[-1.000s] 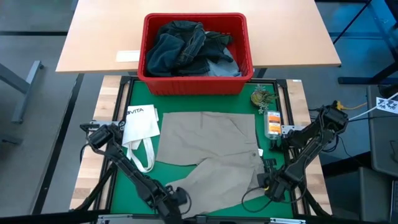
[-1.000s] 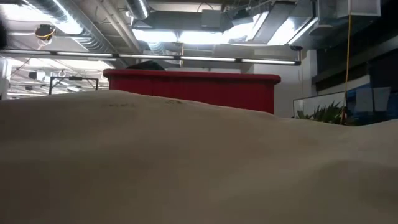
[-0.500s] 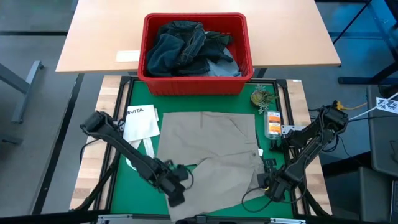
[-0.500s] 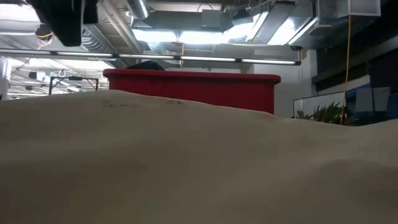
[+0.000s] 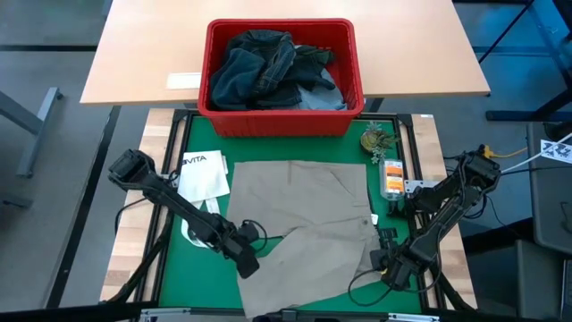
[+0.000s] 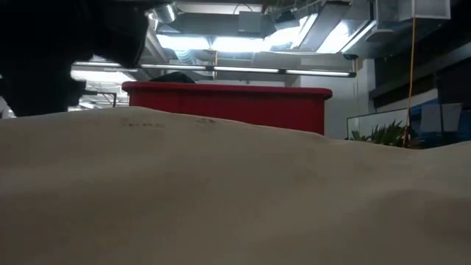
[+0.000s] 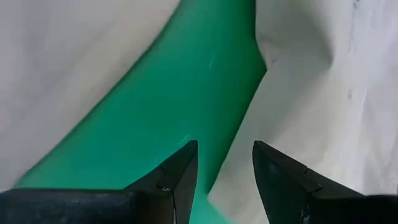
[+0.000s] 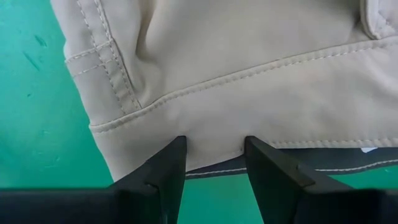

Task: Fold Laundry from Bin
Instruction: Fold the gray shorts

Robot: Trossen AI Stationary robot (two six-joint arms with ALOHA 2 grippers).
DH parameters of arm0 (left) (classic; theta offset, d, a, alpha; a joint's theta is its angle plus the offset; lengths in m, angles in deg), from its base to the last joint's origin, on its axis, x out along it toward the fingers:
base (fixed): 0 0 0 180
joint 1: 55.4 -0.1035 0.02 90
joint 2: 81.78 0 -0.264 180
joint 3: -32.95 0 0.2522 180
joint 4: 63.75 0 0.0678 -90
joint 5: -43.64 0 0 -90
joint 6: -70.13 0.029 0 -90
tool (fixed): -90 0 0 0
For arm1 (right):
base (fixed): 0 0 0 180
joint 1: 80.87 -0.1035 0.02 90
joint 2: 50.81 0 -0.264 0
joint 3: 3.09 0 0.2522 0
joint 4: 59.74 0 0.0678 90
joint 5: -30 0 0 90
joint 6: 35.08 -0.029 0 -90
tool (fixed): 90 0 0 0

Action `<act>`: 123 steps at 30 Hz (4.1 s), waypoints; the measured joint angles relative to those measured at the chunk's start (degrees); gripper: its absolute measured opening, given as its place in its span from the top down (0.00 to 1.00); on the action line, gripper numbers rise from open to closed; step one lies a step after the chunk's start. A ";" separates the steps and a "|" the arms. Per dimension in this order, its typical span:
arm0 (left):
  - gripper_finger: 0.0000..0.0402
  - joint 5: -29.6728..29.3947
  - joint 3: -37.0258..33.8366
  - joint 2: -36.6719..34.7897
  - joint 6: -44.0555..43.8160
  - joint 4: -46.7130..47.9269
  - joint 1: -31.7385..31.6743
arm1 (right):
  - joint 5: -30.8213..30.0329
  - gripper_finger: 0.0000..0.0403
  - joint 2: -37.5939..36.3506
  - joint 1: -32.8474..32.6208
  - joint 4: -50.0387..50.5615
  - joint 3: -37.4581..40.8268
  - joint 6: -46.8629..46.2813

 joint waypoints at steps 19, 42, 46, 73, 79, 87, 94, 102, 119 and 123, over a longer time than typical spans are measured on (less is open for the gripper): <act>0.64 -1.67 -3.39 4.15 -1.34 -12.18 0.35 | -0.33 0.59 0.00 0.00 -0.20 0.00 0.00; 1.00 -2.39 -3.49 -0.62 -3.15 -11.75 1.13 | -0.50 0.59 0.01 0.00 -0.31 0.02 -0.58; 1.00 -2.97 -3.46 -3.85 -2.99 -9.87 1.20 | -0.52 0.59 0.02 0.00 -0.29 0.01 -0.66; 0.73 -8.16 -3.38 -11.37 6.10 4.84 0.40 | -0.65 0.59 0.40 0.01 1.96 -3.62 0.65; 0.60 -1.12 -3.38 -11.34 6.62 5.35 -2.58 | -4.44 0.59 0.31 0.00 9.60 -8.78 3.47; 0.59 1.07 -3.09 -11.37 13.20 4.73 -5.30 | -4.18 0.59 0.15 -1.28 13.46 -14.88 7.14; 0.63 1.10 0.15 -11.37 19.53 5.86 -5.69 | -3.31 0.59 0.15 -6.19 6.86 -14.99 7.76; 0.64 -4.84 2.57 -11.18 22.32 -5.59 -2.15 | -12.78 0.59 2.49 -9.48 2.95 -15.06 7.65; 0.64 -8.95 2.63 3.44 23.99 -22.78 14.36 | -11.45 0.59 9.75 -9.38 2.90 -15.06 7.65; 0.64 -10.28 2.61 5.68 22.65 -25.89 16.24 | -11.45 0.59 9.75 -9.38 2.89 -15.06 7.59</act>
